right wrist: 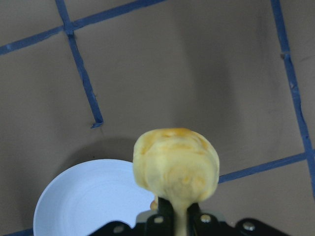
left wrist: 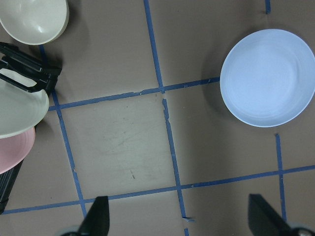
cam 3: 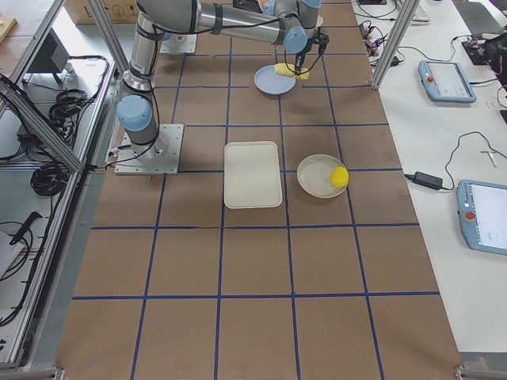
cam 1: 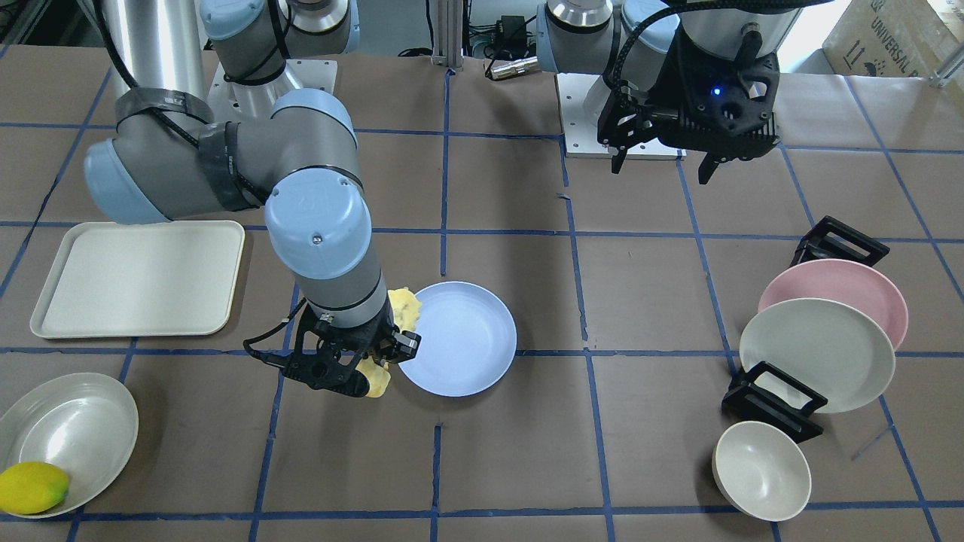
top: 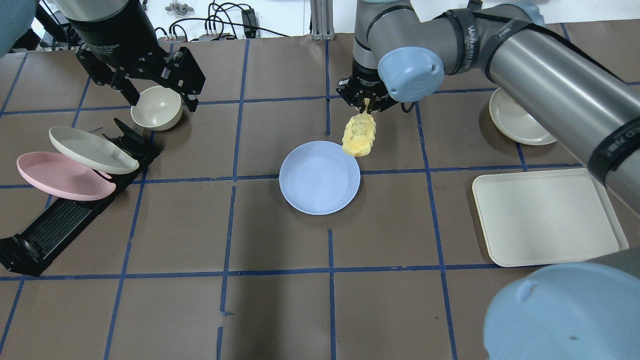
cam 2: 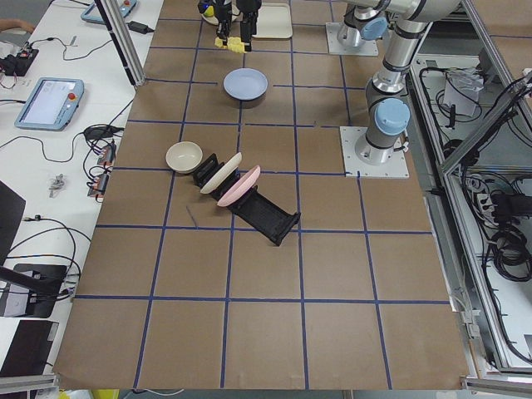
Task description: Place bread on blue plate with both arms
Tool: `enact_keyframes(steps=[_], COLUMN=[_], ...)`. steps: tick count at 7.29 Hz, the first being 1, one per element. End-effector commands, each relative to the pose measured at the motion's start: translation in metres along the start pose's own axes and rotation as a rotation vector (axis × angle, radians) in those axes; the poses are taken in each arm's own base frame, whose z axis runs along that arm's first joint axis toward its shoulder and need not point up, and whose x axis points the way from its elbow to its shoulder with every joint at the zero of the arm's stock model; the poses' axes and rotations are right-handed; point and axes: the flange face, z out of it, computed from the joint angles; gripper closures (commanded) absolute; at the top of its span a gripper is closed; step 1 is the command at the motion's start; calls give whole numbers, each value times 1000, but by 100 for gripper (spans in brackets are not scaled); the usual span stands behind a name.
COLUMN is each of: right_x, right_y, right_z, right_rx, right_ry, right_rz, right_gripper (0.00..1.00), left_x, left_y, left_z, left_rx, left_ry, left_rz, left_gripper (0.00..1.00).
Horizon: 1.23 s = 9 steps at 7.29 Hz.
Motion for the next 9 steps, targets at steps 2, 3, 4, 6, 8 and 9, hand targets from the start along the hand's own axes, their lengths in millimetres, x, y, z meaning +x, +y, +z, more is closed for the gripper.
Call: enact_keyframes(steps=[2,3,4,6,8,9], right_x=[-23,-31,-42,-46,-46,-43], right_y=[16,17,18,19,7,12], right_z=[29,37,48,57,70,79], right_rx=[-70,-51,-51,-50,46,30], right_ry=[-22,-36,-65,-72,-82,-74], right_rz=[104,105,128,148,153,154], right_gripper=[93,93,93,78,0,0], left_x=[-8,-18,-18,-16,-14,-14], left_y=[-5,-12,-14,-15,-13,-14], left_z=[7,15,18,16,20,18], left_rx=[-11,-27,-31,-28,-36,-31], left_ry=[5,14,18,19,16,17], left_rz=[-3,-24,-21,-24,-25,-13], left_gripper=[0,0,0,0,0,0])
